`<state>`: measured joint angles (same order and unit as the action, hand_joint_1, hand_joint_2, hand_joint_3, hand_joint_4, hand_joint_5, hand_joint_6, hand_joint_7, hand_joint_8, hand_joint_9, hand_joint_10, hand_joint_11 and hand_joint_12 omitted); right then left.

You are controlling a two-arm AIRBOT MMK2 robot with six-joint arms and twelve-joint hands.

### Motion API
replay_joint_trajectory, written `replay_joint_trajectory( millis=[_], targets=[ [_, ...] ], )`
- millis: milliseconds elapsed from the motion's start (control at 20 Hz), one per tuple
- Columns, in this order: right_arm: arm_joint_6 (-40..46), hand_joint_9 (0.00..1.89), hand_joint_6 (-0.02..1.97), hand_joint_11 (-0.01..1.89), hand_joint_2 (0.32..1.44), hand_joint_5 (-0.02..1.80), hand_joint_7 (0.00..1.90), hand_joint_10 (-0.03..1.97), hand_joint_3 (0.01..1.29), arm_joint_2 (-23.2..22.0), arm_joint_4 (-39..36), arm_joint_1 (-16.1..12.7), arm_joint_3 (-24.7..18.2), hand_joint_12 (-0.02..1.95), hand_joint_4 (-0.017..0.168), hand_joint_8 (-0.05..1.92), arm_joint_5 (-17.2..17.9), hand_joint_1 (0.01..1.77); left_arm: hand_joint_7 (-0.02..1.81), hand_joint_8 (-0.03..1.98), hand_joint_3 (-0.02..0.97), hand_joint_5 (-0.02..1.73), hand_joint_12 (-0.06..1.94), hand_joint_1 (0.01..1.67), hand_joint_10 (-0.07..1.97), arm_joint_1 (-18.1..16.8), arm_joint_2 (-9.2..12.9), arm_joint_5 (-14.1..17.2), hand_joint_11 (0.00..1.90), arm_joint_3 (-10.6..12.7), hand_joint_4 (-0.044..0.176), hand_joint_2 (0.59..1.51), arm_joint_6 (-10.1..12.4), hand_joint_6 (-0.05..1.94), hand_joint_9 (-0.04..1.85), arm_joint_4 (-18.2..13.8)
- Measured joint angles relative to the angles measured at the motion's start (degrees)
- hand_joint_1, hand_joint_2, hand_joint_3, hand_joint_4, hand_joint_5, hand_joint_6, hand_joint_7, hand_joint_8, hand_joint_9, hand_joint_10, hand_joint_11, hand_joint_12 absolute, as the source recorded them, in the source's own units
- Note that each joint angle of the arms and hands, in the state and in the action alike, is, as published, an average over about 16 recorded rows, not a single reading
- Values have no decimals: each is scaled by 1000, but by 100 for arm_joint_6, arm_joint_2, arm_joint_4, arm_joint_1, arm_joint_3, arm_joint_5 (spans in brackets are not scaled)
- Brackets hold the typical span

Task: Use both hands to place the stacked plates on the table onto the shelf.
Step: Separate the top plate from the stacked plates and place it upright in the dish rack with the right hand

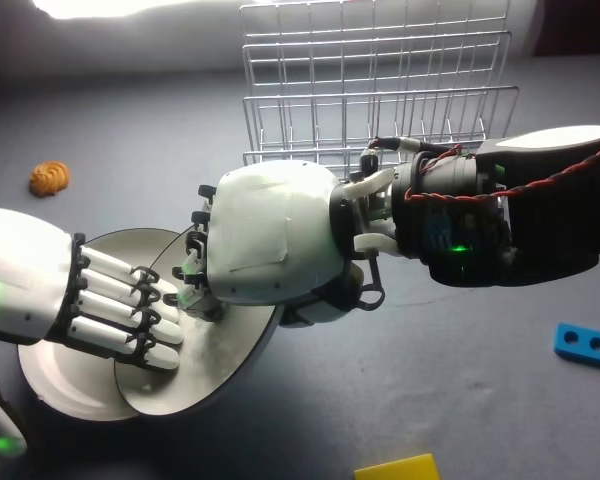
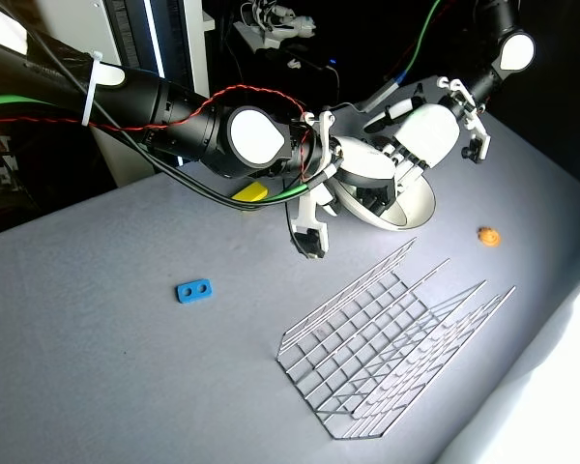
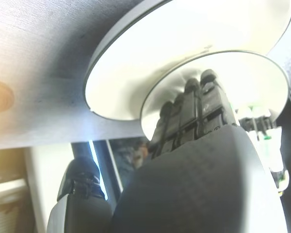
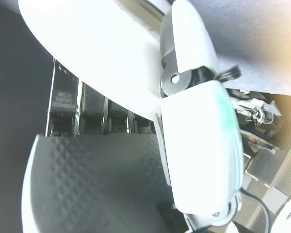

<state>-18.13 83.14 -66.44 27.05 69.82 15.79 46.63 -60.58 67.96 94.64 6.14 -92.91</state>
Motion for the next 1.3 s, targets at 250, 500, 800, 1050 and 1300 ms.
replay_joint_trajectory(
  millis=[250,500,800,1050,1300],
  targets=[
    [42,927,745,818,1021,679,757,661,12,-1,7,-55,0,1329,-2,860,30,1237,1,-7,15,-1,-13,16,5,-281,34,-14,13,153,4,1144,103,7,23,-44],
    [143,972,874,828,1018,692,786,604,12,-37,6,-155,-29,1326,3,970,20,1237,11,2,16,5,-13,16,5,-514,95,-33,14,401,4,1147,188,14,22,-68],
    [282,994,1018,834,1021,735,849,719,12,-179,-13,-363,-204,1350,5,1038,-5,1234,18,5,16,9,-14,16,6,-712,168,-28,14,802,4,1149,275,17,23,-80],
    [480,986,1136,832,1030,773,891,874,12,-377,-36,-618,-436,1383,5,1064,-38,1233,17,5,16,13,-14,16,6,-863,191,28,13,1144,6,1149,319,17,22,-90],
    [745,988,1194,852,1038,798,929,928,12,-660,-23,-904,-740,1402,3,1060,-23,1242,15,5,16,17,-14,16,6,-1016,193,93,13,1392,7,1150,355,16,22,-102]
  ],
)
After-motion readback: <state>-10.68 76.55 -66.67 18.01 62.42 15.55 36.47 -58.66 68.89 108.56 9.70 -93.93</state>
